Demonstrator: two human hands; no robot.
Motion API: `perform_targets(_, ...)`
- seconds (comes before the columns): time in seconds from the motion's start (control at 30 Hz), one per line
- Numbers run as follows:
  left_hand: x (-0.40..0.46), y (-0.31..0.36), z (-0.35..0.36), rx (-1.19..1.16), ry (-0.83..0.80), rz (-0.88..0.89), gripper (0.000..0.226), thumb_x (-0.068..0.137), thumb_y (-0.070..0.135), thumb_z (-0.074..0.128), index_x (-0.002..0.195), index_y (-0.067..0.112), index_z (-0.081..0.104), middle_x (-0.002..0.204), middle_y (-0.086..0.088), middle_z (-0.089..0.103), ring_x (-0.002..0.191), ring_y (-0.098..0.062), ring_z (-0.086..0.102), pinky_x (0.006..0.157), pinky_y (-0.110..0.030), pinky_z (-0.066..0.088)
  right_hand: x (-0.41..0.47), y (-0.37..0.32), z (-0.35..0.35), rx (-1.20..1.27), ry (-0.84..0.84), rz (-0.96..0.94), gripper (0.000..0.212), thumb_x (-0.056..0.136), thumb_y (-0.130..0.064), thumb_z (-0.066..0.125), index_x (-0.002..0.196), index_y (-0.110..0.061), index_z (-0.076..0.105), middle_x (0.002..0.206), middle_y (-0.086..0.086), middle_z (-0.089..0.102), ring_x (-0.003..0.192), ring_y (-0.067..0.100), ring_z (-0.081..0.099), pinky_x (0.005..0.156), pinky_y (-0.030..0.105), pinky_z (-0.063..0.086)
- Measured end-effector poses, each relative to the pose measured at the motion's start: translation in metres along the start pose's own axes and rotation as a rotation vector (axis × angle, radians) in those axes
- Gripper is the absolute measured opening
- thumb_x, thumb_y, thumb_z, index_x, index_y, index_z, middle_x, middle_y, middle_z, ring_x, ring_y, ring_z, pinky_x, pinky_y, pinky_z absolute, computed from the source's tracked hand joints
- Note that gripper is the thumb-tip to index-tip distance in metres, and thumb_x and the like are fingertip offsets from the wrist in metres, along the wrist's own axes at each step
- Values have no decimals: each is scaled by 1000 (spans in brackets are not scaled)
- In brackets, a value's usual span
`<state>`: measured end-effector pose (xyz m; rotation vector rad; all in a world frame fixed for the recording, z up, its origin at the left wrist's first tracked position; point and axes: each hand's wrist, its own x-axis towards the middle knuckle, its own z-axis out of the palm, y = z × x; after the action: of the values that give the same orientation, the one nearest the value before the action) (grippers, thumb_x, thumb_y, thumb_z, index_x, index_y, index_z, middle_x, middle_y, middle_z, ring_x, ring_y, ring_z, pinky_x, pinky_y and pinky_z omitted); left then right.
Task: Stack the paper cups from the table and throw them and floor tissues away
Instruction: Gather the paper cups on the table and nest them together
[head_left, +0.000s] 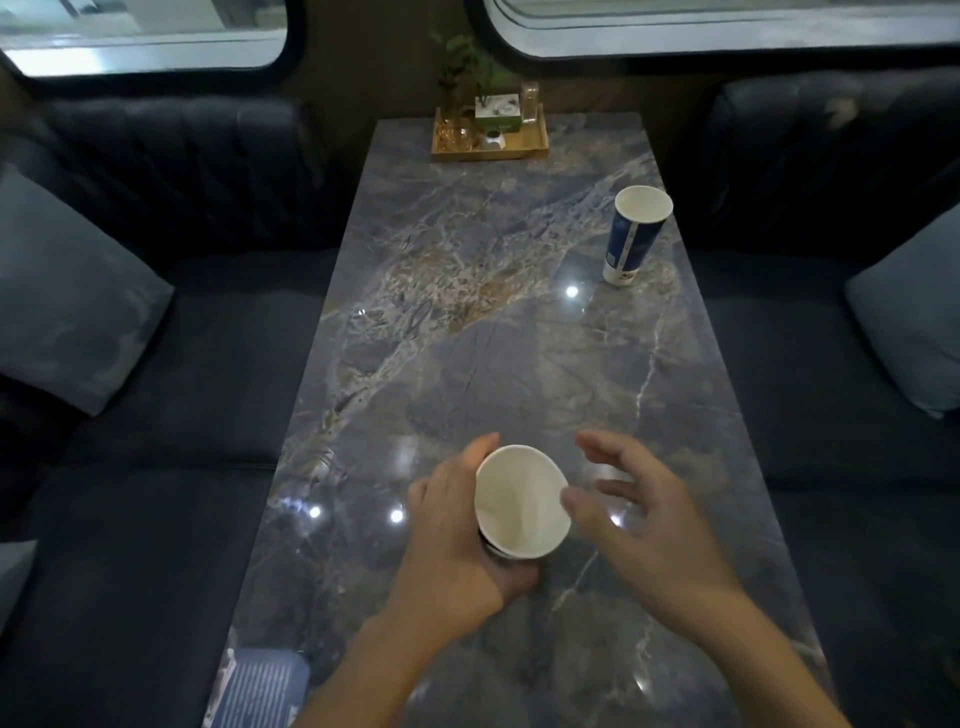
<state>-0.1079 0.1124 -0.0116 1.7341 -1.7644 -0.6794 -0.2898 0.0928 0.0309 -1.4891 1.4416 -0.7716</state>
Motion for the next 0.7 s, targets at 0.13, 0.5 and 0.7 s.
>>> perform_targets(0.13,2,9,-2,-225,-59,-86,105,44,42,84,132,50,29,118,18,60,113,-12,59,97,-44,50,-4,13,12,-150,-331,-4,69,85,-66,45,141,-60,5,145,-45,9,139,-17,13,118,24,18)
perform_targets(0.5,8,11,-18,-720,-59,-354,79,52,36,88,125,25,58,113,3,72,103,-15,70,83,-31,58,6,11,6,164,-270,8,48,88,-54,44,135,-44,42,134,-35,45,120,-24,42,92,1,35)
perform_targets(0.7,12,17,-14,-1085,-202,-614,72,61,46,77,117,2,64,105,-24,73,87,-32,71,75,-38,56,-1,25,22,189,-128,-100,56,83,-62,54,133,-37,51,140,-19,53,133,1,44,110,32,36)
